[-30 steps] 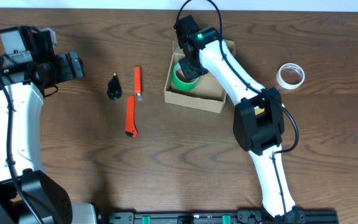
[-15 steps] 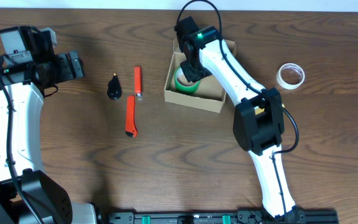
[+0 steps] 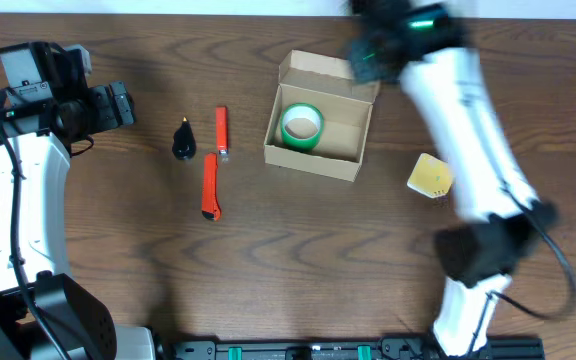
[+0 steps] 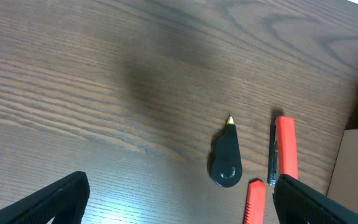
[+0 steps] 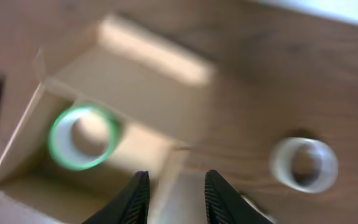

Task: Pack container
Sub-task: 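Release the green tape and lift the right gripper away, then grasp the white masking tape roll with the right gripper and lift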

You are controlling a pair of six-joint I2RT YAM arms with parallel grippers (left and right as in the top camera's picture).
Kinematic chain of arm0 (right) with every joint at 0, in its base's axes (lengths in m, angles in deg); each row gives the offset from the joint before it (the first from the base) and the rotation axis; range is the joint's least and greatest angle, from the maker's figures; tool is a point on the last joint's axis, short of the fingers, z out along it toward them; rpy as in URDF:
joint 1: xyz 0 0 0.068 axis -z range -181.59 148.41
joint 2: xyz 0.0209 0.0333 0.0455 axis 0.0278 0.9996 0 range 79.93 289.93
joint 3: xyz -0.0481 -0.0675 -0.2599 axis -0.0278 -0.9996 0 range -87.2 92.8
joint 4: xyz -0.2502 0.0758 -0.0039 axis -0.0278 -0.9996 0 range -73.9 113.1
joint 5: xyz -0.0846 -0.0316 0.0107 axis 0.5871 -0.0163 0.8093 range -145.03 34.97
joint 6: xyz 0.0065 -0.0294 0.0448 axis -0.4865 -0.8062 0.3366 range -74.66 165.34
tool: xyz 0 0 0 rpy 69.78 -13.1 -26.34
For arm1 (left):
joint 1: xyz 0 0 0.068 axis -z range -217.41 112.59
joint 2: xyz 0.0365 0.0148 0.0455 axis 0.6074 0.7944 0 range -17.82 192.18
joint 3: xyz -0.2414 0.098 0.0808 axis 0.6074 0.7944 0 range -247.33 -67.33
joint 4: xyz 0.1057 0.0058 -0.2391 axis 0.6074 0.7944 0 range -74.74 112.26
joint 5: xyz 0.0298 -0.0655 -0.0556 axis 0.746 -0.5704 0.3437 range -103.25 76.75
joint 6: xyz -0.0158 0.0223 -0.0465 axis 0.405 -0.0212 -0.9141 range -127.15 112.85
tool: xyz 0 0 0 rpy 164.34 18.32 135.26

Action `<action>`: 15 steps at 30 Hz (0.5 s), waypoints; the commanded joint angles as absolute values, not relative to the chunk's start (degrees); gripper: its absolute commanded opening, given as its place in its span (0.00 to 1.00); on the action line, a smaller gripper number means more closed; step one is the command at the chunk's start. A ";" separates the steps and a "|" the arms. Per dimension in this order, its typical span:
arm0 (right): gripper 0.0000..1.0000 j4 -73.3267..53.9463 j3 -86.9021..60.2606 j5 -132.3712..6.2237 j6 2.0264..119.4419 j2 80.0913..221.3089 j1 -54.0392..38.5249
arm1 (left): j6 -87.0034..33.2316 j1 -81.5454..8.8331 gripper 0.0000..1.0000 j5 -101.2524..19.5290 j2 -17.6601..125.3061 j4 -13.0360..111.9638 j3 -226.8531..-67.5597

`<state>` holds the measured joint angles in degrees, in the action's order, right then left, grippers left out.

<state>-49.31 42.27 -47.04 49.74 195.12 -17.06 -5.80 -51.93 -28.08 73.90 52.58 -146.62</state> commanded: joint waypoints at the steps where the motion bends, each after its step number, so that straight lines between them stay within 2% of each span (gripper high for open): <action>1: 0.31 -49.83 42.84 -46.01 53.13 192.63 -7.94 | -5.41 -51.97 0.95 -27.88 73.79 52.80 -147.84; 4: 0.32 -50.51 41.66 -45.99 58.61 193.20 -0.03 | -5.41 -51.97 0.95 -27.88 73.79 52.80 -147.84; 7: 0.37 -51.73 38.71 -45.99 63.75 194.45 6.09 | -5.41 -51.97 0.95 -27.88 73.79 52.80 -147.84; 15: 0.39 -49.72 31.02 -46.04 65.08 201.68 13.15 | -5.41 -51.97 0.95 -27.88 73.79 52.80 -147.84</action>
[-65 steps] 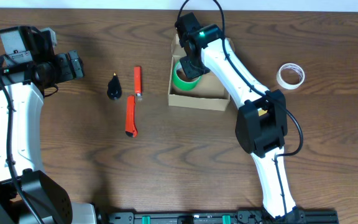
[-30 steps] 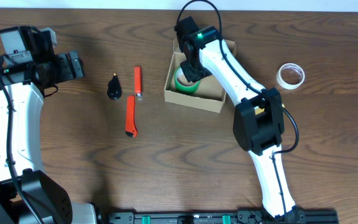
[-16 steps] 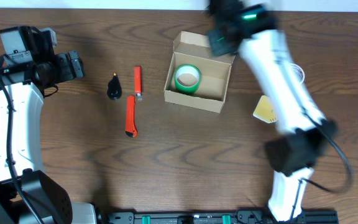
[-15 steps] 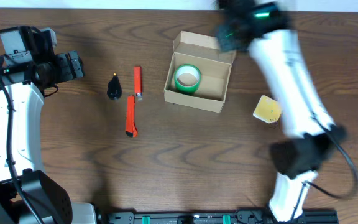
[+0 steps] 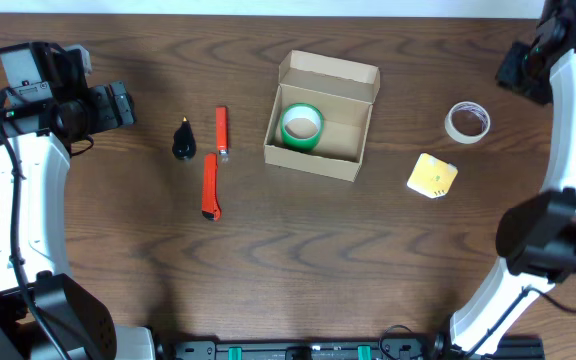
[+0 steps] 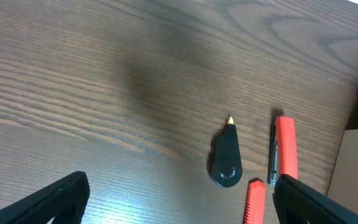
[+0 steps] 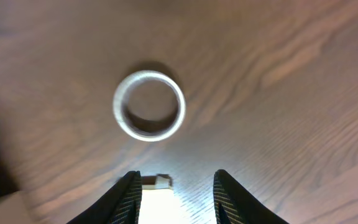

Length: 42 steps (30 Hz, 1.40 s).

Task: Pack container
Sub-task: 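Grasp the white masking tape roll with the right gripper and lift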

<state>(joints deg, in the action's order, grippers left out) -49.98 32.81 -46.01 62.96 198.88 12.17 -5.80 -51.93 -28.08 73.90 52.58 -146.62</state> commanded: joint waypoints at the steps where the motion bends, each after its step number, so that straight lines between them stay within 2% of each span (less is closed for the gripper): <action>1: 0.39 -49.22 30.54 -46.04 65.08 203.06 13.63 | -5.41 -51.97 0.95 -27.88 73.79 52.80 -147.84; 5: 0.41 -47.25 30.16 -46.91 65.06 208.02 15.05 | -5.41 -51.97 0.95 -27.88 73.79 52.80 -147.84; 8: 0.46 -46.40 30.16 -47.65 65.04 211.28 15.36 | -5.41 -51.97 0.95 -27.88 73.79 52.78 -147.84; 20: 0.44 -43.75 30.10 -47.98 65.04 218.51 15.25 | -5.41 -51.97 0.96 -27.88 73.79 52.80 -147.84; 35: 0.41 -39.32 26.56 -47.96 65.04 219.84 15.29 | -5.41 -51.97 0.95 -27.88 73.79 52.80 -147.84; 37: 0.37 -38.73 25.77 -47.96 65.04 219.84 15.27 | -5.41 -51.97 0.96 -27.88 73.79 52.80 -147.84; 38: 0.33 -38.60 25.66 -47.96 65.02 219.84 15.27 | -5.41 -51.97 0.95 -27.88 73.79 52.80 -147.84; 41: 0.01 -38.66 25.60 -47.96 65.00 219.84 15.27 | -5.41 -51.97 0.95 -27.88 73.79 52.80 -147.84; 42: 0.01 -38.88 25.60 -47.96 65.00 219.84 15.27 | -5.41 -51.97 0.95 -27.88 73.79 52.80 -147.84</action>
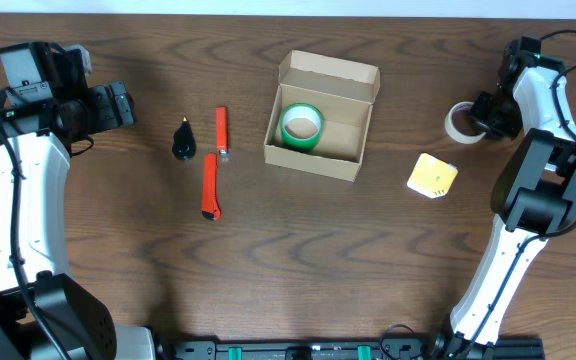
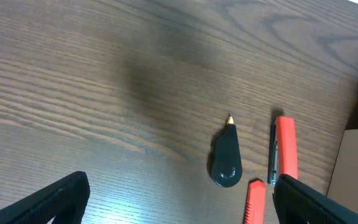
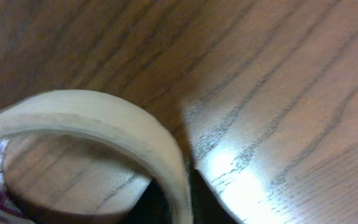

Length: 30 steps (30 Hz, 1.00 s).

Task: Pack container
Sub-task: 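Grasp the white masking tape roll with the right gripper and lift, then move the masking tape over the box and lower it inside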

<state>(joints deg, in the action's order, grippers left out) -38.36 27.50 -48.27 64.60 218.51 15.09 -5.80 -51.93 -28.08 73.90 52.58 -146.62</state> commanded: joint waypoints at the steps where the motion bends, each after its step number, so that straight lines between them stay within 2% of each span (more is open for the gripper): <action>1: 0.01 -39.12 25.62 -48.00 65.00 219.84 15.25 | -5.41 -51.97 0.95 -27.88 73.79 52.80 -147.84; 9: 0.02 -42.95 28.44 -52.24 60.47 217.86 15.20 | -5.41 -51.97 0.95 -27.88 73.79 52.80 -147.84; 17: 0.01 -45.07 35.89 -64.09 57.32 203.80 13.19 | -5.41 -51.97 0.95 -27.88 73.79 52.80 -147.84; 24: 0.01 -46.01 35.96 -61.40 49.83 189.62 2.33 | -5.41 -51.97 0.95 -27.88 73.79 52.80 -147.84; 30: 0.01 -46.90 35.91 -57.64 45.32 186.97 -11.24 | -5.41 -51.97 0.95 -27.88 73.79 52.80 -147.84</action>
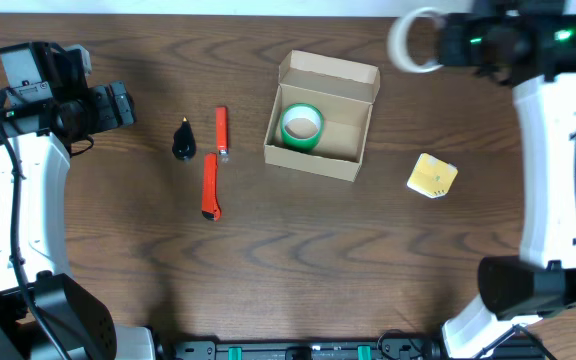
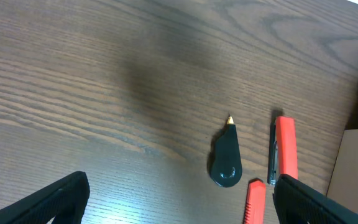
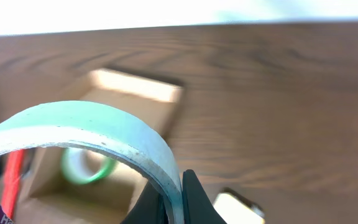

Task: Pack container
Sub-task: 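Move the masking tape over the box and lower it inside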

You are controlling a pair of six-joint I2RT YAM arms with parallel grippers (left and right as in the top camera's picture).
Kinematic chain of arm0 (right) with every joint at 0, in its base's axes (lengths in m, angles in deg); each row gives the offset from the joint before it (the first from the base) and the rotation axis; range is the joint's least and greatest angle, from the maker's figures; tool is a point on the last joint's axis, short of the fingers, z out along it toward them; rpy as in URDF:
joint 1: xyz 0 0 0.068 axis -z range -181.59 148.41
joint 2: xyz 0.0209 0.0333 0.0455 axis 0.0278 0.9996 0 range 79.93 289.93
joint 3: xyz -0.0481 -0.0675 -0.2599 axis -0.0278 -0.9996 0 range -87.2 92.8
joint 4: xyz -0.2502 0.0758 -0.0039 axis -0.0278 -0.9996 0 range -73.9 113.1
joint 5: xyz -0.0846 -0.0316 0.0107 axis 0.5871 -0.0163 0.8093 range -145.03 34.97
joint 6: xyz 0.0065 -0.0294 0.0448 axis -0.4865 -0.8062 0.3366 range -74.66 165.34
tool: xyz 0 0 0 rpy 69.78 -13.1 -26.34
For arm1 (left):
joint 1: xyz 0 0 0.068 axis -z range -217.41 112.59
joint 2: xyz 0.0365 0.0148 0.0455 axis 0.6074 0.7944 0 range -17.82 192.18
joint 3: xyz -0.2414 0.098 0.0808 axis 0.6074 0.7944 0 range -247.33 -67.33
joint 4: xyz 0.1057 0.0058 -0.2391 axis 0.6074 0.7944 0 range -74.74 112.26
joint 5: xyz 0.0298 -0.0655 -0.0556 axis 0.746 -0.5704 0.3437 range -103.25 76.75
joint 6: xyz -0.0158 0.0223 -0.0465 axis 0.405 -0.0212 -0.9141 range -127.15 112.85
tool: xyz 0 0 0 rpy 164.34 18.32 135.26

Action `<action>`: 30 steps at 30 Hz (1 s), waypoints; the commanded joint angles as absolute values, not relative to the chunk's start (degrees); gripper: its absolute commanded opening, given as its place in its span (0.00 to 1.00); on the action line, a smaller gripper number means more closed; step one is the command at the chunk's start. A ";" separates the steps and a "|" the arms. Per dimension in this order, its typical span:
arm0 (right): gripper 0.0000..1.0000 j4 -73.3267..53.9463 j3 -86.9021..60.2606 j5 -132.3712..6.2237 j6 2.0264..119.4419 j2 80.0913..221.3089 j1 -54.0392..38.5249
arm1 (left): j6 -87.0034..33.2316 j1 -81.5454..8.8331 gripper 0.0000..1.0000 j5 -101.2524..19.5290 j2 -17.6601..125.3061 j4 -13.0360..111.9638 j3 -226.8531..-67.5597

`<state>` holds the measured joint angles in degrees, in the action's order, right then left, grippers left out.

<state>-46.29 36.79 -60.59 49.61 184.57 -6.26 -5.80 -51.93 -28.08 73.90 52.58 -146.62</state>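
Note:
An open cardboard box sits mid-table with a green tape roll inside. My right gripper is raised at the back right of the box, shut on the rim of a white tape roll; the right wrist view shows that roll pinched between the fingers, above the box. My left gripper hangs open at the far left, its fingertips wide apart. A black teardrop tool, a short orange cutter and a long orange cutter lie left of the box.
A yellow sticky-note pad lies right of the box. The left arm runs down the table's left side and the right arm down its right side. The box's back flap stands up.
My right gripper was low at the white tape roll on the table at the right. Now it holds that roll lifted, further left near the box's back right corner. The left arm is unchanged.
First my right gripper was over the box holding the green roll, with the white roll lying at the right. Then it was over the white roll, then down at it. Now the roll is gripped and raised near the box. My left gripper stayed open throughout.

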 commanded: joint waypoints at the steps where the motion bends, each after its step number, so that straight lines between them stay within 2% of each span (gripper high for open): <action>1: 0.01 -46.88 35.85 -56.59 45.15 187.43 -13.19 | -5.41 -51.97 0.95 -27.88 73.79 52.80 -147.84; 6: 0.01 -45.61 35.85 -53.27 43.66 191.80 -21.80 | -5.41 -51.97 0.95 -27.88 73.79 52.80 -147.84; 11: 0.01 -42.55 35.85 -52.55 42.92 198.18 -26.37 | -5.41 -51.97 0.95 -27.88 73.79 52.80 -147.84; 30: 0.01 -41.44 35.80 -50.47 43.16 211.56 -27.29 | -5.41 -51.97 0.95 -27.88 73.79 52.80 -147.84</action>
